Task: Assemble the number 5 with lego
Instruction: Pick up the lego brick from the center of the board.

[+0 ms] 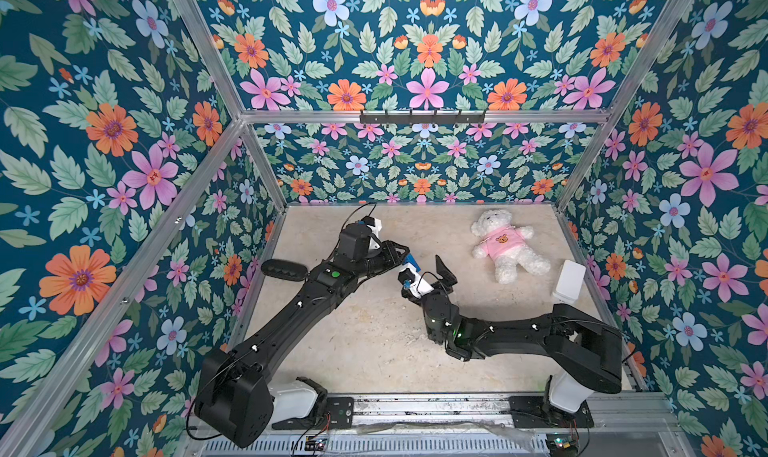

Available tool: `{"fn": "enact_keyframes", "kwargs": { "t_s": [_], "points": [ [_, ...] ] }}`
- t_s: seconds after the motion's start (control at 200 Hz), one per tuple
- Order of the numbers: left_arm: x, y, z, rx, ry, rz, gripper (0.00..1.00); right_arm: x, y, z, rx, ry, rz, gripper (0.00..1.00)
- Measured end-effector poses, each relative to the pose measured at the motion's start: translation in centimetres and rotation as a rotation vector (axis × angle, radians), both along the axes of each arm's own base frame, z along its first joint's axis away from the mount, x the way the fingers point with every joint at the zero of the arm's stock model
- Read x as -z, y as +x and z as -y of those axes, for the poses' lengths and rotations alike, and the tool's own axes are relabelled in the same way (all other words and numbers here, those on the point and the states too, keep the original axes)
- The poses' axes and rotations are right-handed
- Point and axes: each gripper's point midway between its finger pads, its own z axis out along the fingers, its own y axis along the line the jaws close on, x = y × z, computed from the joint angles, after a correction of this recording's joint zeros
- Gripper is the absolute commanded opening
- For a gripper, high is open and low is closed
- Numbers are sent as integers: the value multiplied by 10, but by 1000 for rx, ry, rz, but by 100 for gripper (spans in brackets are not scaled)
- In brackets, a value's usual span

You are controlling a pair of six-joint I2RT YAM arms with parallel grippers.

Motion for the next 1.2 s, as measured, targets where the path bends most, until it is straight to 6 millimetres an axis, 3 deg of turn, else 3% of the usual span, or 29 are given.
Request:
{"fn": "enact_keyframes", "kwargs": {
  "t_s": [0.105,0.24,0.385,0.61,0.905,1.02,1.2],
  "points": [
    [-3,-3,2,17,-11,5,0,-12,-16,20,-56,76,21,94],
    [1,-5,2,26,-11,-5,0,-15,-25,22,-126,99,31,93],
    [5,-6,2,29,-9,-12,0,-22,-33,7,-189,112,42,93],
    [5,-6,2,29,-9,-13,0,-14,-38,-20,-236,69,31,93],
    [6,-5,3,29,-11,-9,0,-12,-24,-39,-182,26,42,88],
    [7,-6,3,32,-12,-13,0,-2,-15,-42,-140,-23,36,80],
    [8,-7,2,33,-12,-14,1,-6,-5,-36,-73,-37,50,69]
  ]
}}
